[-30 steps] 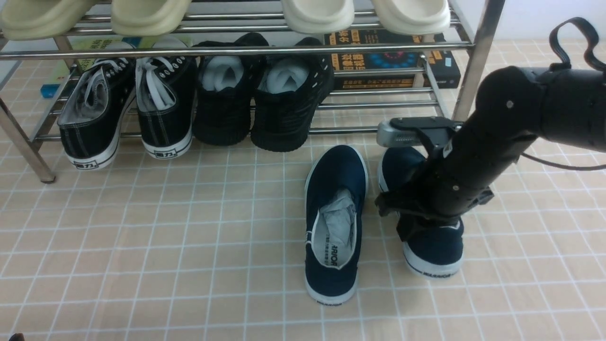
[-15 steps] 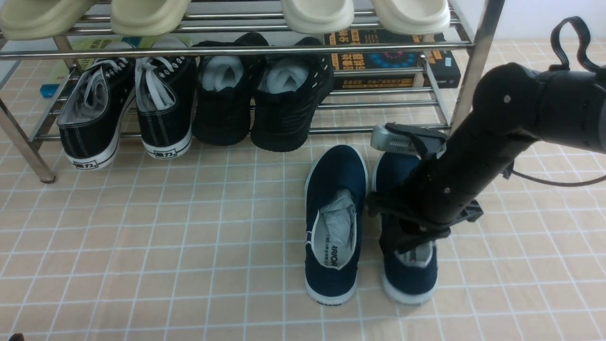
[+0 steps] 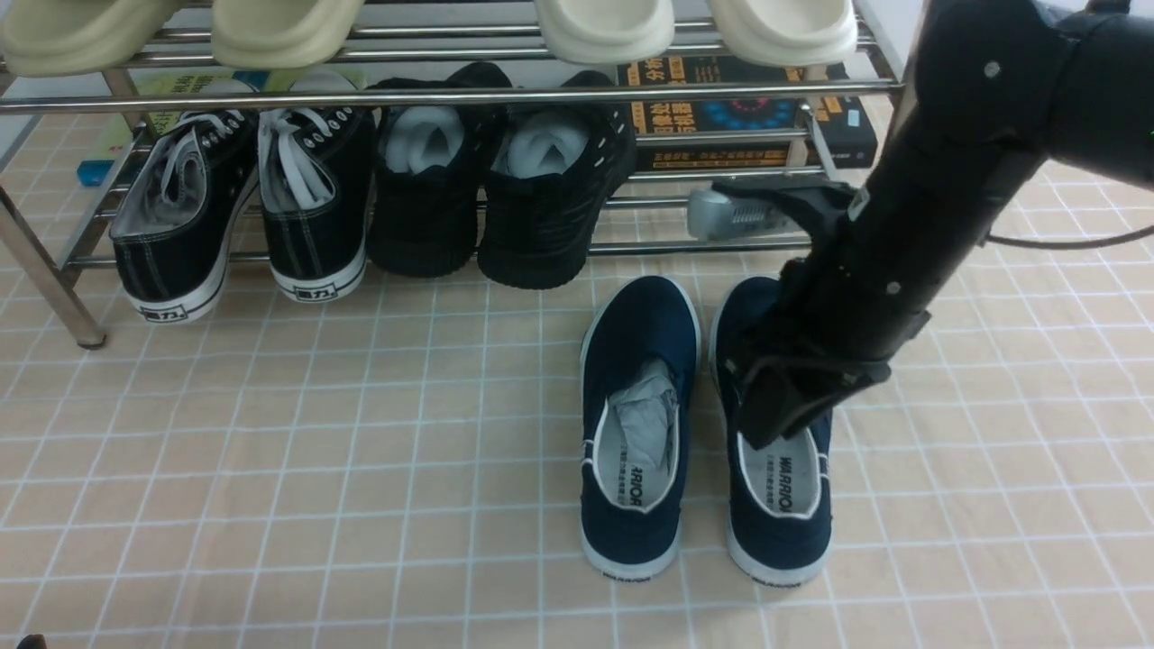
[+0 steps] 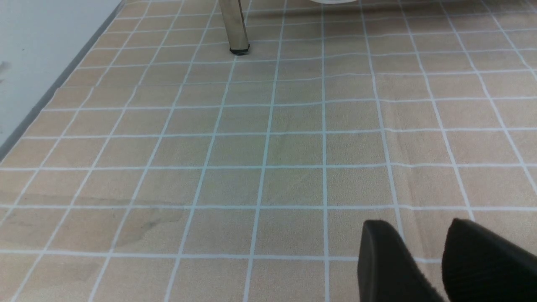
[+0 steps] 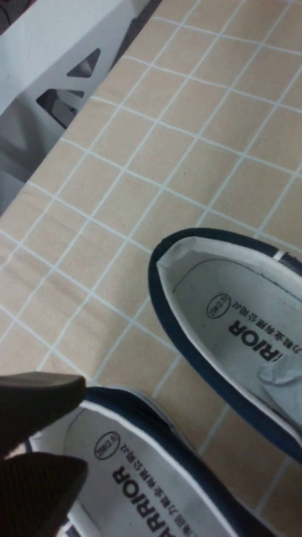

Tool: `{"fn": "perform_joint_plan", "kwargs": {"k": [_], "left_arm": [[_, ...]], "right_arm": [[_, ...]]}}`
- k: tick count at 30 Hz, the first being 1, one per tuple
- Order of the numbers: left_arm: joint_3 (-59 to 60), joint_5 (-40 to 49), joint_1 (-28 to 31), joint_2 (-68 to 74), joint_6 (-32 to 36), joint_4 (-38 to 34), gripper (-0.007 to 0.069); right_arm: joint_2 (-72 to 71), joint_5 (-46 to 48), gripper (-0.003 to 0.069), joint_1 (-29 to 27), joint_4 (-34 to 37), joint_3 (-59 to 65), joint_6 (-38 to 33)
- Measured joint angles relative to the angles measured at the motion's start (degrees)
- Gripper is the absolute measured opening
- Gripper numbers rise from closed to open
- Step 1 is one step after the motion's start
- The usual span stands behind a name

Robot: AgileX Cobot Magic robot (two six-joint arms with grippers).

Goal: Take the shoes off the shelf from the light coffee tablecloth by hand.

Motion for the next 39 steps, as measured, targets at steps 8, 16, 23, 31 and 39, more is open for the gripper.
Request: {"fn": "perform_joint_plan", "kwargs": {"k": [8,16,23,31,39], "left_arm": [[0.0,0.0,0.0,0.0,0.0,0.1,0.024],[0.0,0.0,0.0,0.0,0.0,0.1,0.024],[0.0,0.0,0.0,0.0,0.0,0.1,0.024],[0.0,0.0,0.0,0.0,0.0,0.1,0.024],[0.0,0.0,0.0,0.0,0.0,0.2,0.024]], "right_arm": [[-10.2,0.5,0.0011,0.0,-3.9,0.0,0.0],[-27.5,1.5,-0.0016,0.0,-6.1,0.6,0.4],[-53.3,0.8,-0.0015,0.0,-8.6,15.4,0.4],[-88.2,-31.3,-0.0015,0.0,-7.2,49.6,-0.2],[-99.4,-46.3,-0.0011,0.0,-6.8,67.1,-0.7]]}}
